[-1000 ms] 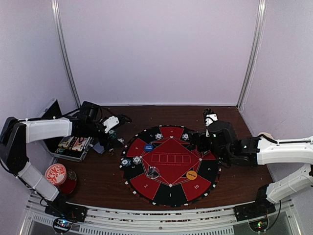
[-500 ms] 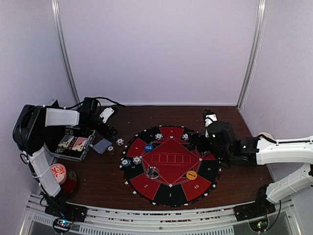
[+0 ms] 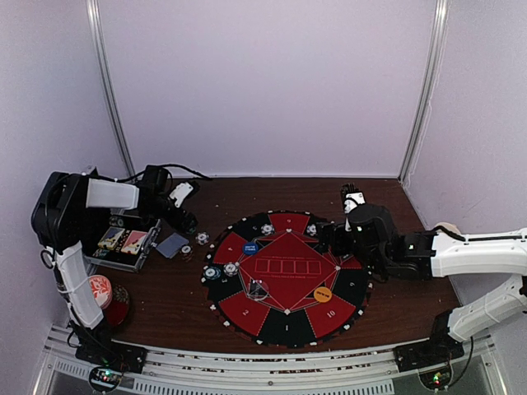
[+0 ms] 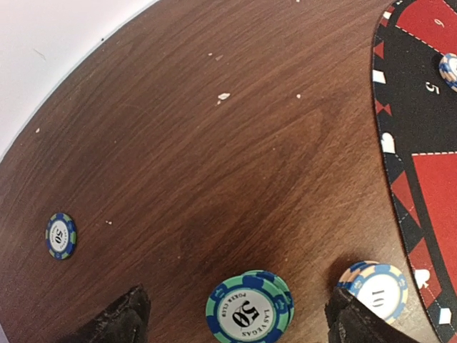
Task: Distribute texas hold em gaming equipment
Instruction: Pick up the poker chip from the pile of poker chips.
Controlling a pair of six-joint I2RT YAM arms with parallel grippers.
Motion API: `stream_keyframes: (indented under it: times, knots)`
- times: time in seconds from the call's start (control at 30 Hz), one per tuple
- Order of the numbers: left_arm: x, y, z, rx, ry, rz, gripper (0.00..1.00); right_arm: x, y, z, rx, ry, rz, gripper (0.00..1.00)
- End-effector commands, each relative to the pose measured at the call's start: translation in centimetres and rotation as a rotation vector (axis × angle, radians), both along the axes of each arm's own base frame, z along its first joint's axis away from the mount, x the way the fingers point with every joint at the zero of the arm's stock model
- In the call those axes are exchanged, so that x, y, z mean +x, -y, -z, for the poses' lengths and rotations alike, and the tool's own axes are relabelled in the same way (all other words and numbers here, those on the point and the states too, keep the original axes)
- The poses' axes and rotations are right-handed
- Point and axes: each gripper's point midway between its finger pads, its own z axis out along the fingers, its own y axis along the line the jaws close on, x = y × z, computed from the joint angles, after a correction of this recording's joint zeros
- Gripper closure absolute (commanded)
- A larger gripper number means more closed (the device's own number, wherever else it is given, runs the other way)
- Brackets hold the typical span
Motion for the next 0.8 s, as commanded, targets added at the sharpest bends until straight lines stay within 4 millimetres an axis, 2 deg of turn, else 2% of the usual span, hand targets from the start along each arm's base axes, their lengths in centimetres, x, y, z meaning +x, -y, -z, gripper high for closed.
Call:
stream_keyframes:
  times: [0.0,0.17,0.57,0.77]
  knots:
    - [1.3,-0.9,-0.3,-0.009,0.009,-0.039,0.15,0.3,-0.3,-1.1,0.011,0.023,0.007,0.02]
    - [1.4,-1.1,0.3,-0.010,-0.014,-0.043,0.22,0.3,-0.3,-1.1,0.012,0.024,0.008,0.02]
    - [0.9,-0.7,1.5,-0.018,-0.063,-0.013,0.32,0.3,-0.4,-1.1,0.010,0.025,0.008,0.02]
    - [0.8,-0.6,1.7,-0.020,-0.072,-0.007,0.41,0.3,-0.4,-1.1,0.010,0.025,0.008,0.02]
